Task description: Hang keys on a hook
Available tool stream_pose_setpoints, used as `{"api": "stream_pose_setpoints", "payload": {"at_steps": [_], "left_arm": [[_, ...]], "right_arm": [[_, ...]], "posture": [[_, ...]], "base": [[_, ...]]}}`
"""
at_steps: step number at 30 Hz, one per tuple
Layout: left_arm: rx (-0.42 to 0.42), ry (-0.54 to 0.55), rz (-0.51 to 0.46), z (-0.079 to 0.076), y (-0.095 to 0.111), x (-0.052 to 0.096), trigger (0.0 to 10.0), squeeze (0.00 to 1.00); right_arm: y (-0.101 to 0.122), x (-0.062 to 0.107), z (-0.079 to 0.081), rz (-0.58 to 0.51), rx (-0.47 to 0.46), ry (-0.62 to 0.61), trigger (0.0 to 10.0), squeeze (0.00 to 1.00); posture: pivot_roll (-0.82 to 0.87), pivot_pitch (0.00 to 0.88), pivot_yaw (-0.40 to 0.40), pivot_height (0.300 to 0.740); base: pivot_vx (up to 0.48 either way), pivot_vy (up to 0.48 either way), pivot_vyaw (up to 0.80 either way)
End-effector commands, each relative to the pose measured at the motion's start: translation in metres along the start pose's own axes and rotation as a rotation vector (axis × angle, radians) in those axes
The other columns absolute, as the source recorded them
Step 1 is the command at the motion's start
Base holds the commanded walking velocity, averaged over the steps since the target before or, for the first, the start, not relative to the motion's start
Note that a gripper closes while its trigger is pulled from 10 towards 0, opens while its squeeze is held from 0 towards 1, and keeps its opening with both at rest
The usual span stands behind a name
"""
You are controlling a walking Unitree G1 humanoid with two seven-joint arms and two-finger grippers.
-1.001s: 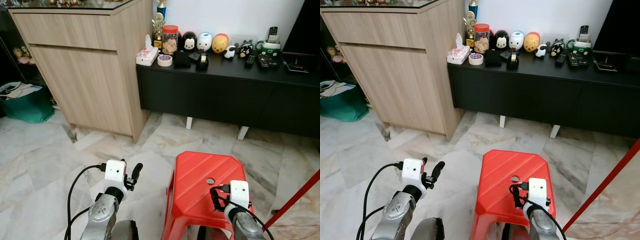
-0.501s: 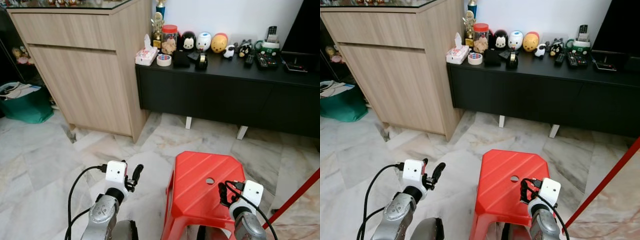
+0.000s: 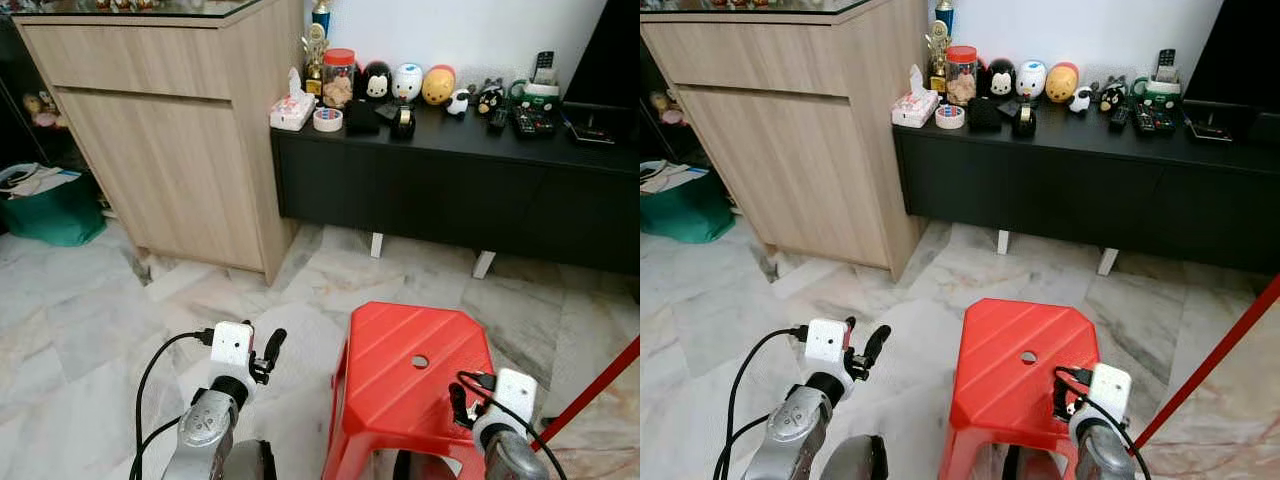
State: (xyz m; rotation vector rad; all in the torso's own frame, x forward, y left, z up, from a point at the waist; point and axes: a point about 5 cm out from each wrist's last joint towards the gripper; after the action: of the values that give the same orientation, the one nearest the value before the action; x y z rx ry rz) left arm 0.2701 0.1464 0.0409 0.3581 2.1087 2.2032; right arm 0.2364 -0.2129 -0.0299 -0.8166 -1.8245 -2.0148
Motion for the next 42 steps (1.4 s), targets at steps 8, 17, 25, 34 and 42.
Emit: {"api": "stream_pose_setpoints", "payload": {"at_steps": [8, 17, 25, 34, 42], "left_arm": [[-0.007, 0.012, -0.005, 0.004, 0.000, 0.002, 10.0, 0.00], [-0.021, 0.000, -0.008, 0.003, 0.001, 0.001, 10.0, 0.00], [-0.023, 0.000, -0.011, 0.003, 0.002, 0.000, 10.0, 0.00], [-0.026, 0.003, -0.010, 0.005, 0.002, 0.000, 10.0, 0.00], [-0.020, 0.002, -0.004, 0.001, 0.000, 0.000, 10.0, 0.00]], "right_arm": [[0.018, -0.001, -0.005, -0.038, 0.257, 0.110, 10.0, 0.00], [0.032, -0.001, -0.031, -0.046, 0.171, 0.100, 10.0, 0.00], [0.001, 0.002, -0.013, 0.058, -0.083, 0.078, 10.0, 0.00], [-0.029, 0.006, -0.010, 0.153, -0.221, -0.042, 10.0, 0.00], [-0.020, 0.003, -0.017, 0.103, -0.257, -0.079, 10.0, 0.00]], "posture": [[0.03, 0.000, -0.023, 0.603], [0.02, 0.000, -0.015, 0.603], [0.03, 0.000, -0.014, 0.603], [0.03, 0.000, -0.013, 0.603], [0.02, 0.000, -0.019, 0.603]], "base": [[0.000, 0.000, 0.00], [0.000, 0.000, 0.00], [0.000, 0.000, 0.00], [0.000, 0.000, 0.00], [0.000, 0.000, 0.00]]}}
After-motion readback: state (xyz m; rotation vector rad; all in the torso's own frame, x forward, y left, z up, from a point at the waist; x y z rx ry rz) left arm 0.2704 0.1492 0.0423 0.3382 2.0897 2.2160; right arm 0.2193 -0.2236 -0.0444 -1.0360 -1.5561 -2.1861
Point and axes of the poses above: a point about 5 cm out from each wrist's last joint towards the gripper, its own x axis pointing back from the gripper into the wrist, its own y axis along the axis of the wrist's last joint, z = x × y, and after that the axes turned 2 degrees about -x, right-handed
